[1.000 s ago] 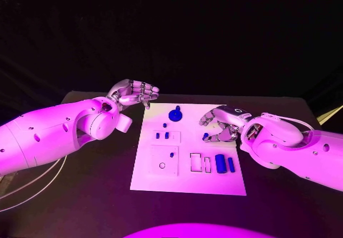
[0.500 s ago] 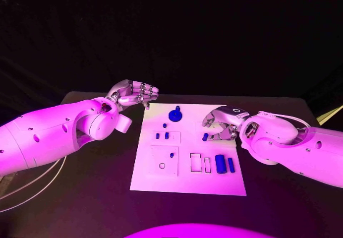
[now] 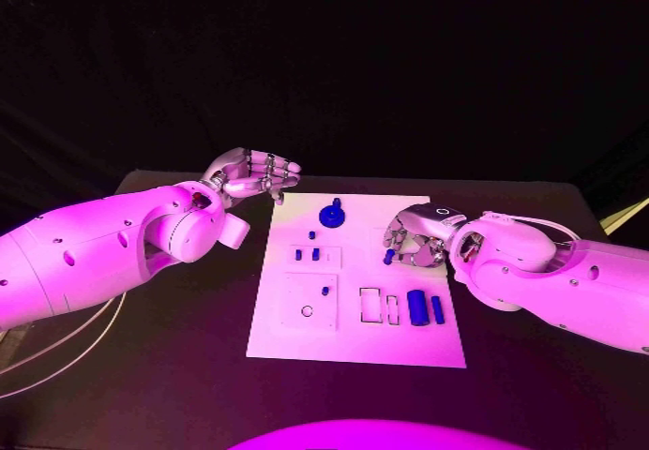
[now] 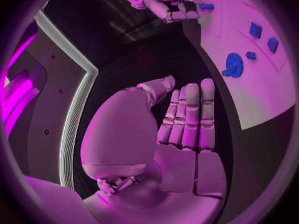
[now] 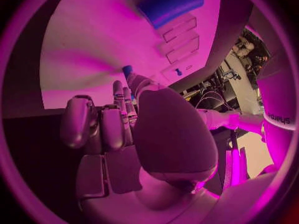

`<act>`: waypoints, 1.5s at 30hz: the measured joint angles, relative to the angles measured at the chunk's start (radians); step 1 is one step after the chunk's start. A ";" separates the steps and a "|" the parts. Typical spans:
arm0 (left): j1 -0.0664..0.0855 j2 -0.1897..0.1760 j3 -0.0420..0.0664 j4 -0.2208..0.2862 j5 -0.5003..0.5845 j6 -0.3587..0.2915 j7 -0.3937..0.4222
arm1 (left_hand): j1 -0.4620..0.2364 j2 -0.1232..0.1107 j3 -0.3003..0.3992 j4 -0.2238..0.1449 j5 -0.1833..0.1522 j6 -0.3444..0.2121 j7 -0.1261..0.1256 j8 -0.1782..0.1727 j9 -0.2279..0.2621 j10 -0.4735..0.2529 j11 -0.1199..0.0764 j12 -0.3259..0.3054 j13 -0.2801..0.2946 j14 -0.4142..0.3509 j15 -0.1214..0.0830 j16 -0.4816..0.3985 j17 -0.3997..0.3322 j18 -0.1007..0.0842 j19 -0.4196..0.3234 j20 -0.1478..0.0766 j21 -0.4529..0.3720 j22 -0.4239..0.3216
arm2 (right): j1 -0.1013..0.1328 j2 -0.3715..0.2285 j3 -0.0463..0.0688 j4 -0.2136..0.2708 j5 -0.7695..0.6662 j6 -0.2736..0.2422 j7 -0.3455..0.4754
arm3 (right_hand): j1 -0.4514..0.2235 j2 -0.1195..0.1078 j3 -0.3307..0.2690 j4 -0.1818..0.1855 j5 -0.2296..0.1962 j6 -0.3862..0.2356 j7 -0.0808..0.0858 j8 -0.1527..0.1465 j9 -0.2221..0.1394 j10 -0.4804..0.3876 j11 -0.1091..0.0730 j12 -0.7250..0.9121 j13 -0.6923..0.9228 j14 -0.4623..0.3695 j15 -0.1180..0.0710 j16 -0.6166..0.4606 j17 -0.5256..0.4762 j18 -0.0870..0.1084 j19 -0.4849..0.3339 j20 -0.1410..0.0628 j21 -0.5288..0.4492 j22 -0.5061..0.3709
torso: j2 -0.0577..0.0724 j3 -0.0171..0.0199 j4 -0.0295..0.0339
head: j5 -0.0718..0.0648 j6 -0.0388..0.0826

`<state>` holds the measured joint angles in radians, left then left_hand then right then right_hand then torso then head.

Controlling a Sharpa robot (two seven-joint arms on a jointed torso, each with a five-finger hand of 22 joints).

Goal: Assemble the parts on the task board

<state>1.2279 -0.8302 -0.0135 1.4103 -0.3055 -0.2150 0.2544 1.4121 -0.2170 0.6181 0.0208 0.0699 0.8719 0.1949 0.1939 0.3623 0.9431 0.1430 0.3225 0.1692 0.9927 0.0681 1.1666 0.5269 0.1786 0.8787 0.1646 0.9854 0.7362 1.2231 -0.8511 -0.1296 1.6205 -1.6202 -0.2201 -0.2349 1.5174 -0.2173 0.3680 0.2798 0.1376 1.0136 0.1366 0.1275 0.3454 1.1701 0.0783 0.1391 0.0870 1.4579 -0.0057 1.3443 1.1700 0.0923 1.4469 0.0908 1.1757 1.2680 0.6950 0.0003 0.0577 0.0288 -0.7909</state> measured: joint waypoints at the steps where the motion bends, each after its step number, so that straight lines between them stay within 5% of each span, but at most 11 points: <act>1: 0.000 0.000 0.000 0.000 0.000 0.000 0.000 | 0.000 0.000 0.000 0.000 0.000 0.000 0.000 0.000 0.000 0.000 0.000 0.000 0.000 0.000 0.000 0.000 0.000 0.000 0.000 0.000 0.000 0.000 | 0.000 0.000 0.000 0.000 0.000 0.002 0.000 | 0.000 0.000 0.011 -0.011 0.000 0.000 0.000 0.000 0.000 0.002 0.002 0.000 0.000 0.000 0.000 0.000 0.000 0.000 0.000 0.000 0.000 0.002 | 0.000 0.0000 -0.0001 | 0.000 0.000; 6: 0.000 0.000 0.000 0.000 0.000 0.000 0.000 | 0.000 0.000 0.000 0.000 0.000 0.000 0.000 0.000 0.000 0.000 0.000 0.007 0.000 0.000 0.000 0.000 0.000 0.000 0.000 0.000 0.000 0.000 | -0.002 0.004 -0.001 -0.002 0.000 0.009 0.000 | 0.000 0.000 0.056 -0.009 0.000 0.005 -0.005 0.000 0.000 0.015 0.001 -0.008 -0.001 0.000 0.000 0.004 0.000 0.000 0.000 0.000 0.000 0.009 | 0.000 0.0002 -0.0006 | 0.000 -0.002; 33: 0.000 -0.002 0.000 0.001 0.000 0.001 -0.003 | 0.000 0.000 0.000 0.000 0.000 0.000 0.000 0.000 0.000 0.000 0.000 0.007 0.000 0.000 0.000 0.000 0.000 0.000 0.000 0.000 0.000 0.000 | -0.015 0.016 -0.002 -0.012 0.013 -0.003 0.001 | -0.019 -0.018 0.077 -0.011 0.000 0.020 -0.005 0.000 0.002 0.033 -0.003 -0.019 -0.003 0.000 0.000 0.008 0.002 0.000 0.002 -0.002 0.023 0.027 | 0.000 0.0002 0.0001 | -0.001 -0.009; 37: 0.000 -0.003 0.000 0.001 0.000 0.001 -0.003 | 0.000 0.000 0.000 0.000 0.000 0.000 0.000 0.000 0.000 0.000 0.000 0.007 0.000 0.000 0.000 0.000 0.000 0.000 0.000 0.000 0.000 0.000 | -0.015 0.016 -0.002 -0.013 0.014 -0.015 -0.001 | -0.019 -0.018 0.091 -0.025 0.000 0.044 -0.014 0.016 0.006 0.059 -0.009 -0.019 -0.002 0.012 -0.013 0.008 0.004 -0.001 0.007 -0.007 0.050 0.027 | 0.000 0.0002 0.0000 | -0.001 -0.009; 39: 0.000 -0.003 0.000 0.001 0.000 0.001 -0.003 | 0.000 0.000 0.000 0.000 0.000 0.000 0.000 0.000 0.000 0.000 0.000 0.007 0.000 0.000 0.000 0.000 -0.001 0.000 0.000 0.000 0.000 0.000 | -0.015 0.016 -0.002 -0.013 0.014 -0.024 -0.002 | -0.041 0.004 0.115 -0.048 -0.001 0.053 -0.024 0.016 0.005 0.068 -0.017 -0.019 -0.001 0.012 -0.013 0.012 0.005 -0.001 0.007 -0.007 0.079 0.027 | 0.000 0.0002 0.0000 | -0.001 -0.010; 45: 0.000 -0.003 0.000 0.001 -0.001 0.001 -0.003 | 0.000 0.000 0.000 0.000 0.000 0.000 0.000 0.000 0.000 0.000 0.000 0.007 0.000 0.000 0.000 0.000 -0.001 0.000 0.000 0.000 0.000 0.000 | -0.016 0.016 -0.003 -0.011 0.008 -0.064 -0.003 | -0.053 0.016 0.151 -0.085 -0.005 0.055 -0.026 0.023 0.005 0.098 -0.023 -0.031 -0.001 -0.003 -0.029 0.012 0.005 -0.001 0.016 -0.016 0.124 0.027 | 0.000 0.0001 -0.0004 | -0.001 -0.011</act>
<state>1.2279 -0.8328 -0.0135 1.4110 -0.3062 -0.2140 0.2513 1.4121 -0.2169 0.6180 0.0208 0.0699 0.8720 0.1949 0.1939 0.3623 0.9430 0.1430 0.3292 0.1693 0.9926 0.0682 1.1666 0.5262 0.1785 0.8787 0.1646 0.9853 0.7360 1.2072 -0.8354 -0.1329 1.6097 -1.6122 -0.2845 -0.2375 1.4645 -0.2013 0.5188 0.1949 0.1326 1.0688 0.1104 0.1505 0.3500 1.2684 0.0551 0.1080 0.0858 1.4544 -0.0343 1.3559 1.1748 0.0911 1.4628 0.0746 1.3001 1.2948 0.6950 0.0004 0.0573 0.0279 -0.8021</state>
